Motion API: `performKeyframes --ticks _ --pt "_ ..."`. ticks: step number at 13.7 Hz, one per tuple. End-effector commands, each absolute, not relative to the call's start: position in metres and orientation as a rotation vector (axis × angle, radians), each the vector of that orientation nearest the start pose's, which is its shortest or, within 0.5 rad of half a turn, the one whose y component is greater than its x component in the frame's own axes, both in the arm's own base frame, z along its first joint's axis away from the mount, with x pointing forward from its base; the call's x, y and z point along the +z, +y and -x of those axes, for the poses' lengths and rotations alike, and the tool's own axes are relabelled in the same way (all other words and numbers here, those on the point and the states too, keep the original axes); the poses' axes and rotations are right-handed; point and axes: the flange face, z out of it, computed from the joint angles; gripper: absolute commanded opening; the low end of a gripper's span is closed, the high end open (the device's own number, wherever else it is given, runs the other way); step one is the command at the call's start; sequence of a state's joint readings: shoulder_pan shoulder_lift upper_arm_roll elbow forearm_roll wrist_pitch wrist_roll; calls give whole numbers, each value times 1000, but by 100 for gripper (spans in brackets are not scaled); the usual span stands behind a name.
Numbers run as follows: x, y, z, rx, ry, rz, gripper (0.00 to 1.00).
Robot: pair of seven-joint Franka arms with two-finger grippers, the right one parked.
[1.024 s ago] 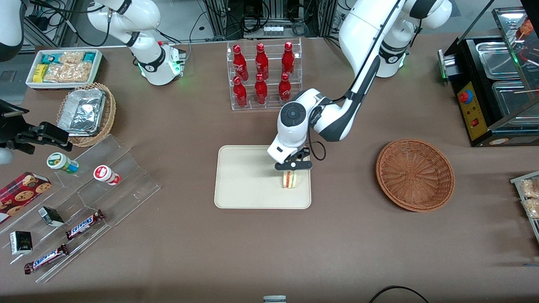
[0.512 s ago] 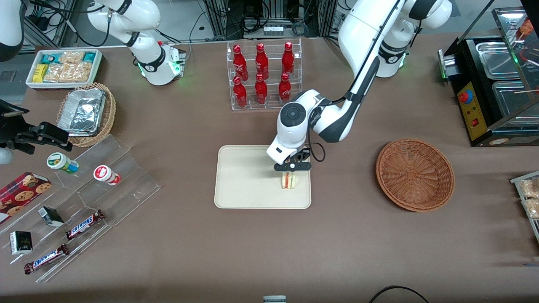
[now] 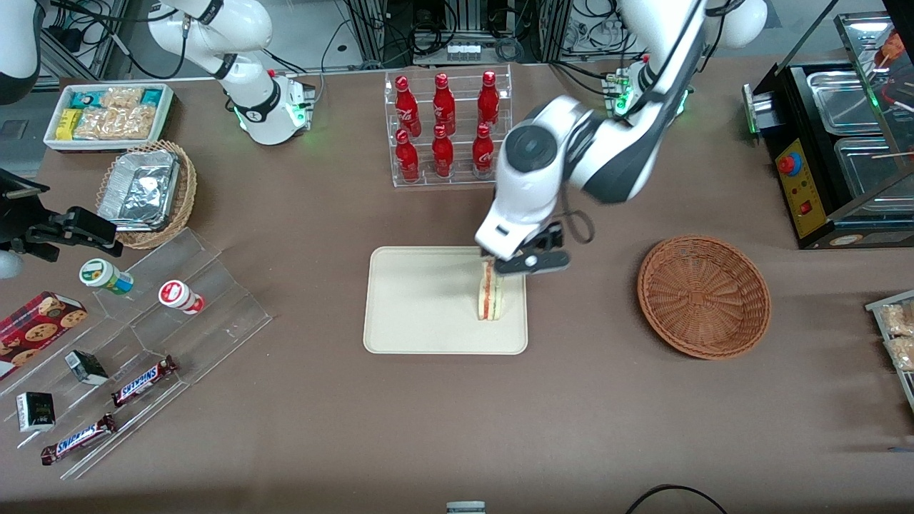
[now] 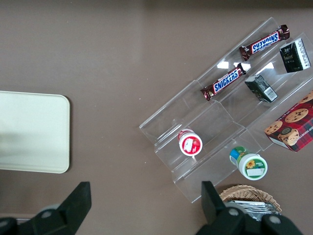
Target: Place sandwich from basket to tray
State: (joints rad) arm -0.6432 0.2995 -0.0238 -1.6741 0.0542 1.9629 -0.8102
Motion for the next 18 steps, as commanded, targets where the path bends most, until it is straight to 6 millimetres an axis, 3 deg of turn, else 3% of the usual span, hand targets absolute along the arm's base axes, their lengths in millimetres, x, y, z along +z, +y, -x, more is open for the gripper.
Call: performKeyframes --ticks 1,3,6,11,15,18 --pt "485 -350 -497 -16 -155 3074 100" --pt "523 -300 -500 31 -74 3071 100" --pt "560 -234 -501 72 50 3073 100" --pt "586 -118 -504 121 232 3117 100" --pt "589 -60 -508 138 228 3139 100" --pt "583 -49 -521 153 179 3147 100"
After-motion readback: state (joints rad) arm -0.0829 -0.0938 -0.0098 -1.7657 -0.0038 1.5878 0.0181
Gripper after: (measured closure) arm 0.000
